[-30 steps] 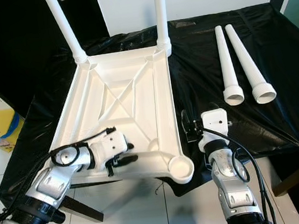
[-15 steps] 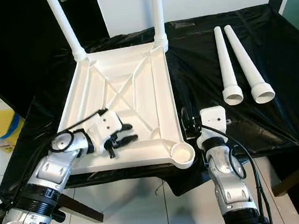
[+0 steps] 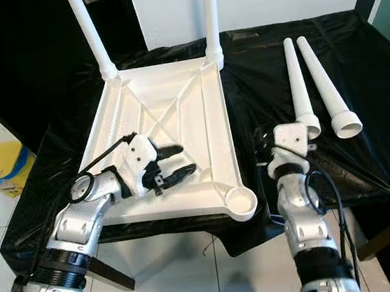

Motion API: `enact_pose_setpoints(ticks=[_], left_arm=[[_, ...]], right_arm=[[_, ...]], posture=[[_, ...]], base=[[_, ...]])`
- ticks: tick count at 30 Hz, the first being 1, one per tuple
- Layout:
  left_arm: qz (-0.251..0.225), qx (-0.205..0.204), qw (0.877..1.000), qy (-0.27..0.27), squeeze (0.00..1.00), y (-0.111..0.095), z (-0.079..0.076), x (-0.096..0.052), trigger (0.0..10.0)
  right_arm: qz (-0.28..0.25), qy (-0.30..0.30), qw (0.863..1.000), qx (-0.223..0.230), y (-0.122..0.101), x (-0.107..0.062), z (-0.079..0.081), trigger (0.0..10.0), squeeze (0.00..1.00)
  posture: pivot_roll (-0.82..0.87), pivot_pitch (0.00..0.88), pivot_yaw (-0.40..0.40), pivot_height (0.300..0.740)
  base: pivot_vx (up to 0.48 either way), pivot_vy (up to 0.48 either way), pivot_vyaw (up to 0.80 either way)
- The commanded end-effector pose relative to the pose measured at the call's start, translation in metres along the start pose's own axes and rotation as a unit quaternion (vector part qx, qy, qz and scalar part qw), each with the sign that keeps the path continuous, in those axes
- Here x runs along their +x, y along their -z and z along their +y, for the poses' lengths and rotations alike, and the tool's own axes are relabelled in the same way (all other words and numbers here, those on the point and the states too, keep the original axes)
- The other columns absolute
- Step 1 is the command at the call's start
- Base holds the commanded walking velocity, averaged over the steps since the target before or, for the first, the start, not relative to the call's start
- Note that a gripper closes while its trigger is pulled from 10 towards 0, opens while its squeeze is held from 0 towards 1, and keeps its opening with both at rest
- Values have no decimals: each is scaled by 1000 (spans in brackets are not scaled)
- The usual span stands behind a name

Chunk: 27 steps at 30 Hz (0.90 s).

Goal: Building children table

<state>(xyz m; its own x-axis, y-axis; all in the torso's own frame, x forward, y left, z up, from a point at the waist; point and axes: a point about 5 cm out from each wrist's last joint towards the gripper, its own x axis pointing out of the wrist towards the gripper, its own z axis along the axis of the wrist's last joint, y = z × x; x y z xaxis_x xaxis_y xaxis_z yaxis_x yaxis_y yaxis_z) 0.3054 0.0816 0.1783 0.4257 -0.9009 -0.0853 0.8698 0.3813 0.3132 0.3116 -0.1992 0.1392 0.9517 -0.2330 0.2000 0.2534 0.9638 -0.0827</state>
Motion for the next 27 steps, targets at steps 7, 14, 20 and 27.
enact_pose_setpoints(ticks=[7, 14, 20, 27], left_arm=[[-18, -8, 992, -121, 0, -7, 6, 3, 10000], [-36, -19, 994, -102, 0, -15, -6, 9, 10000], [-43, -13, 995, -94, 0, -20, -10, 12, 10000], [-44, -4, 995, -94, 0, -23, -10, 10, 10000]], right_arm=[[34, 32, 999, 13, 14, 2, -6, 10000, 0], [44, 56, 996, 61, 20, 4, -9, 10000, 0], [55, 56, 993, 93, 25, 5, -7, 10000, 0], [62, 48, 991, 113, 27, 8, -5, 10000, 0]], posture=[[-44, 37, 55, 740], [-33, 55, 72, 740], [-23, 72, 78, 740], [-6, 96, 80, 740]], base=[[0, 0, 0], [0, 0, 0], [0, 0, 0], [0, 0, 0]])
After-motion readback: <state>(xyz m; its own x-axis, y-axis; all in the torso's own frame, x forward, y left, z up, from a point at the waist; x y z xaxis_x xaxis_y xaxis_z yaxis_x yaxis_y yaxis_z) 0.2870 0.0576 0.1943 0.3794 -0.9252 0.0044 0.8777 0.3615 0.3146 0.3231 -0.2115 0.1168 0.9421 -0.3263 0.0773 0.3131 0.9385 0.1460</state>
